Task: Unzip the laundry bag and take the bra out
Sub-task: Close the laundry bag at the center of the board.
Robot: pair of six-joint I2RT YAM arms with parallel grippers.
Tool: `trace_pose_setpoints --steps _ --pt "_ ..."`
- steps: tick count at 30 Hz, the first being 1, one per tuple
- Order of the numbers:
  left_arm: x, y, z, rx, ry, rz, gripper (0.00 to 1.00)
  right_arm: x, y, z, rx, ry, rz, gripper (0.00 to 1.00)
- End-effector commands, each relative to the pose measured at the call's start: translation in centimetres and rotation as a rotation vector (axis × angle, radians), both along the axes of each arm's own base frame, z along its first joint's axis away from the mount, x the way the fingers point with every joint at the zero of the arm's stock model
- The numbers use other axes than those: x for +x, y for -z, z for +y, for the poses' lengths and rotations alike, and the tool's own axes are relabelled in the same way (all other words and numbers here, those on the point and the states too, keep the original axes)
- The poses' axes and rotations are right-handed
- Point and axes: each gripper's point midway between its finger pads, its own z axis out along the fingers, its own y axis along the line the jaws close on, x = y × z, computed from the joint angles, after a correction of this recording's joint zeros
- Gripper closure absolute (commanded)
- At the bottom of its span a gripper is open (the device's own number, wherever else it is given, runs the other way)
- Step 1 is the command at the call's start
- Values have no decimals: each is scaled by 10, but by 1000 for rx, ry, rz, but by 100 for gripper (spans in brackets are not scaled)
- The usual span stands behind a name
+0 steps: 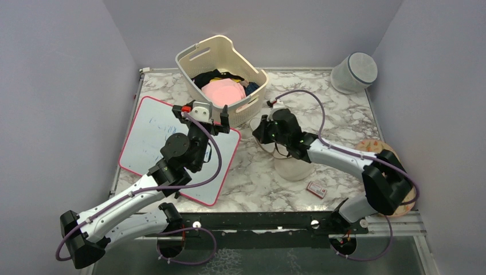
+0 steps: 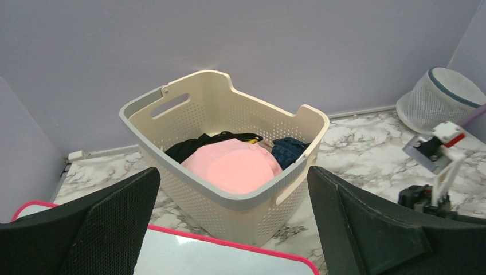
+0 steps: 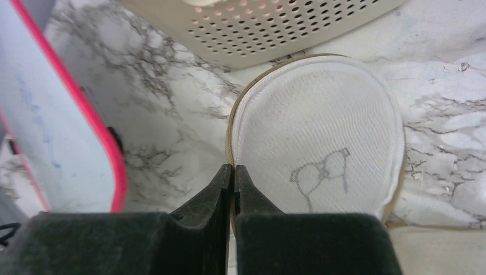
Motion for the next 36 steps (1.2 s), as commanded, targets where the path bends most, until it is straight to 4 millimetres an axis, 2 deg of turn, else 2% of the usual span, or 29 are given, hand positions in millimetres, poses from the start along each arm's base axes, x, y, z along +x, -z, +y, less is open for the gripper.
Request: trace_pose_setpoints --steps 1,5,10,13,20,30,33,36 --pt "0 1 -10 -3 52 -5 4 -20 -27 -8 218 38 44 99" --pt "3 8 -36 40 152 20 1 -36 -35 -25 369 96 55 99" --pt "10 37 -82 106 289 133 6 -50 -34 -47 472 173 62 99" --pt "13 50 -97 141 332 187 8 -53 -31 -68 482 249 35 99" --pt "12 57 -102 144 351 193 8 -56 -21 -108 394 397 7 99" --pt "12 64 -108 149 372 213 9 -64 4 -165 285 622 -14 99" --pt "12 64 -110 147 381 215 9 -71 21 -187 241 718 8 99" --pt "11 66 -112 144 392 221 9 -80 37 -201 189 766 40 99"
